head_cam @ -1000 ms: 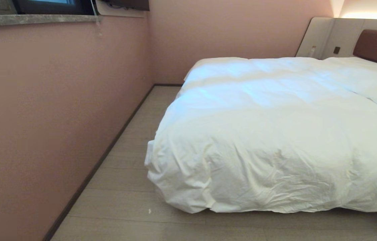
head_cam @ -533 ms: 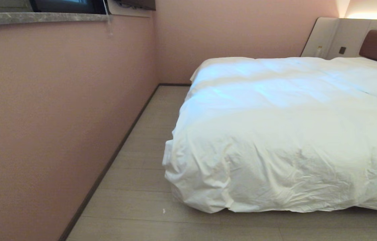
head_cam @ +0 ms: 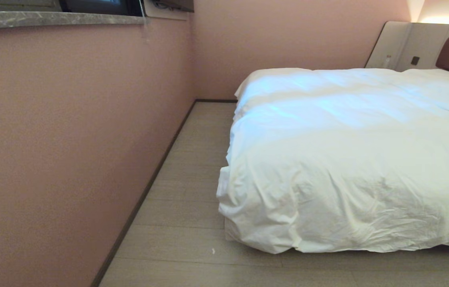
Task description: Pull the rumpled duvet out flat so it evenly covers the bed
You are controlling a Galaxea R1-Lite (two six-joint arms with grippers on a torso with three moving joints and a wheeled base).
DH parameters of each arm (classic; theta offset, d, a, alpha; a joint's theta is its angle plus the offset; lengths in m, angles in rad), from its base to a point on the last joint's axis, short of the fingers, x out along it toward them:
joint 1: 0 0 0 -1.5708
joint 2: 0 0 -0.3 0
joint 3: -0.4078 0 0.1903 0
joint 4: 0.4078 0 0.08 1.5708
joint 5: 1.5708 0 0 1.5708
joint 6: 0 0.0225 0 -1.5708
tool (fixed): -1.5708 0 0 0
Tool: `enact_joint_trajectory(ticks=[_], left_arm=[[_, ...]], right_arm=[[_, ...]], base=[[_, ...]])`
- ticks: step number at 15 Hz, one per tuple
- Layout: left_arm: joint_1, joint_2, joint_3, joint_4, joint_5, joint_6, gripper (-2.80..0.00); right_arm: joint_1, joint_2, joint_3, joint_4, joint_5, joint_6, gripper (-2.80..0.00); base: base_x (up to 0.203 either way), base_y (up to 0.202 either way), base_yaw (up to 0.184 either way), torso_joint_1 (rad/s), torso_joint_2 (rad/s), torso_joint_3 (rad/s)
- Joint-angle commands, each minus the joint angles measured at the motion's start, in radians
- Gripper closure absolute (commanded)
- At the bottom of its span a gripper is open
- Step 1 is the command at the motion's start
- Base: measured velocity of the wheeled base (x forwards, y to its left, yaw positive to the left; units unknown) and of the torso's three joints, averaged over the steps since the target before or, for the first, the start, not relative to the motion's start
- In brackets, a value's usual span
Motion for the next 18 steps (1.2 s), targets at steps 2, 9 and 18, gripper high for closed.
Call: enact_joint_trajectory(ticks=[2,9,18], left_arm=[[0.000,0.000,0.000,-0.001,0.002,-0.004,0.00],[0.000,0.000,0.000,0.001,0.003,0.001,0.00],[0.000,0.000,0.000,-0.001,0.007,-0.007,0.00]], right_arm=[[0.001,0.000,0.000,0.000,0.000,0.000,0.00],[0.001,0.000,0.000,0.000,0.000,0.000,0.00],[0.001,0.000,0.000,0.000,0.000,0.000,0.00]], base=[[0.000,0.000,0.000,0.000,0.00,0.000],[0.000,0.000,0.000,0.000,0.00,0.000],[-0.173,0.000,0.001,0.005,0.00,0.003]])
